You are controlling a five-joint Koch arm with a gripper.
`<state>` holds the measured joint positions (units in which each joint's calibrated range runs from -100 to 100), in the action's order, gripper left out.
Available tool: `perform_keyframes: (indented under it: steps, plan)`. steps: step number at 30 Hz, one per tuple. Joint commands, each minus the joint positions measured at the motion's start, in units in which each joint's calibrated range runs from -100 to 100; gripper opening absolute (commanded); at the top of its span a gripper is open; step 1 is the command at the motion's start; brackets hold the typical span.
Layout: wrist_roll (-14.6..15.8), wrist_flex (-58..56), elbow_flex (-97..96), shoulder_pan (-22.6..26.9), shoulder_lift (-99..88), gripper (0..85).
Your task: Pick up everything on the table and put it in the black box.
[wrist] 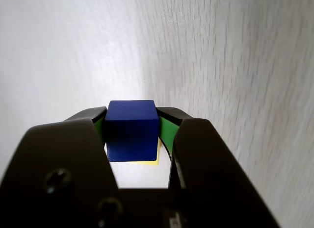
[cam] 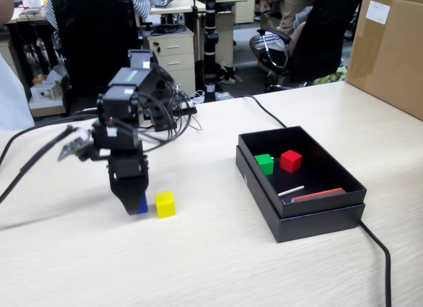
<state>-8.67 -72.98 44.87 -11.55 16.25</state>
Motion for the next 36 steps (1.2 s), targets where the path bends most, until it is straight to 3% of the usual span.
perform_keyframes:
  steps: [1, 3, 5, 12, 22, 36]
  plan:
    - [-0.2, 0.28, 1.1, 1.17, -15.84, 5.7]
    - [0.1, 0.28, 0.19, 2.78, -22.38, 5.9]
    - [2.39, 0.19, -1.89, 9.52, -34.32, 5.7]
    - [8.79, -0.07, -2.89, 22.42, -34.89, 5.9]
    - [13.82, -0.07, -3.98, 27.25, -22.27, 6.0]
    - [17.24, -0.07, -3.25, 30.18, -10.34, 6.8]
